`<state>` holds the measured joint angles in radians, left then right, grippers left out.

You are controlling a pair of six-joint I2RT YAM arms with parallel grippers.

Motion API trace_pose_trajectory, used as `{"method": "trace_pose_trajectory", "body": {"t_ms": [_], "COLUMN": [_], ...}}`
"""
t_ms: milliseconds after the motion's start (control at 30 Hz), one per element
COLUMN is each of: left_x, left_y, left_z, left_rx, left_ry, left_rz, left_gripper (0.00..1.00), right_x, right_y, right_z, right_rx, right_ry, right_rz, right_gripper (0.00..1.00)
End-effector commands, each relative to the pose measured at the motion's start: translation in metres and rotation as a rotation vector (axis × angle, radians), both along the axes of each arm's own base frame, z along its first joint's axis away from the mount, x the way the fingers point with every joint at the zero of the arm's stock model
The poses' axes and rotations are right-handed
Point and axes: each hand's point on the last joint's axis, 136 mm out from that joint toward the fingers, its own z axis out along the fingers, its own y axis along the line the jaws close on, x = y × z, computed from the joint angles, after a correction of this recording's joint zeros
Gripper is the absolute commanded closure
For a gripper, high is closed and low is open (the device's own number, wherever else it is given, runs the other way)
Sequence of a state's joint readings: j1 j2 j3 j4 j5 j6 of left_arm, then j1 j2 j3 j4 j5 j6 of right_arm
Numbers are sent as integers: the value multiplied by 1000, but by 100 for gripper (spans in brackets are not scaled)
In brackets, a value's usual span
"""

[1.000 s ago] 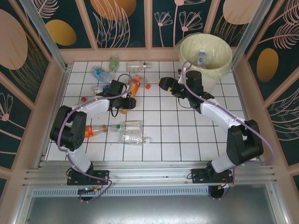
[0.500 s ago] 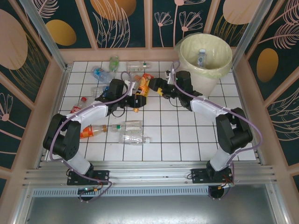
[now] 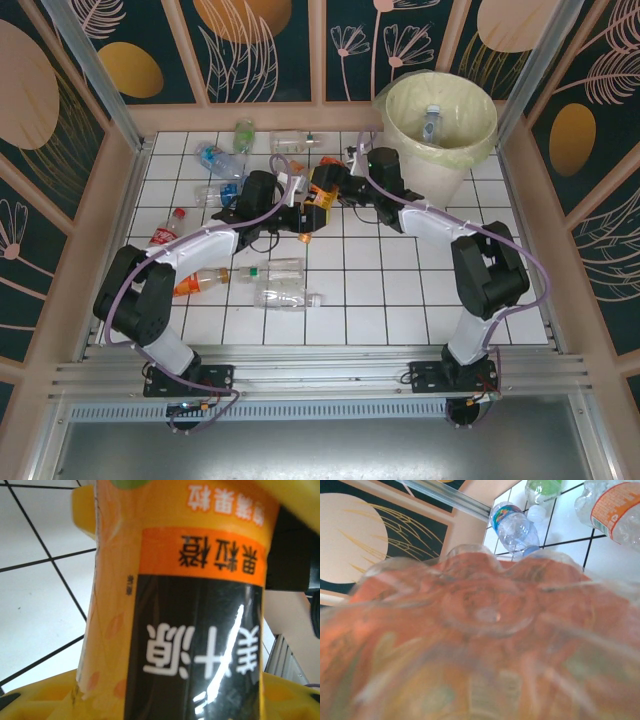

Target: Put the plastic bottles in the bin

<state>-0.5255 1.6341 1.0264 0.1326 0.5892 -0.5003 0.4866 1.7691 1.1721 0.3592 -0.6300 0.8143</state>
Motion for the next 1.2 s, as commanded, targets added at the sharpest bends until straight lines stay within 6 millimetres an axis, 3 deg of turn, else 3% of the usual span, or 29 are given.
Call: {"method": "trace_pose_trajectory", "body": {"t_ms": [0, 167, 300, 567, 767, 900, 1167], "left_x": [-7, -7, -5, -1, -9, -21, -30], "left_y": [-6, -7, -7, -10, -6, 3, 30], "left_z": [23, 29, 40, 79, 108, 120, 105], "left_rx": [-65, -83, -101, -160, -182, -142, 21], "left_ry": [-48, -60, -79, -172, -272, -342, -369], "left_rz": [-25, -18, -13, -11, -30, -52, 12], "left_gripper": [44, 44, 37, 2, 1, 1, 1], "right_x": [5, 4, 5, -2, -4, -2, 10], "right_y": [8, 6, 3, -12, -36, -61, -118], "right_z": [19, 20, 25, 54, 87, 121, 195], "right_rx": [31, 21, 2, -58, -109, -174, -304], "right_ry": [-61, -65, -81, -158, -238, -340, -577], "right_rz": [13, 9, -2, -24, -86, -159, -343], "right_gripper": [30, 42, 50, 51, 51, 50, 49]}}
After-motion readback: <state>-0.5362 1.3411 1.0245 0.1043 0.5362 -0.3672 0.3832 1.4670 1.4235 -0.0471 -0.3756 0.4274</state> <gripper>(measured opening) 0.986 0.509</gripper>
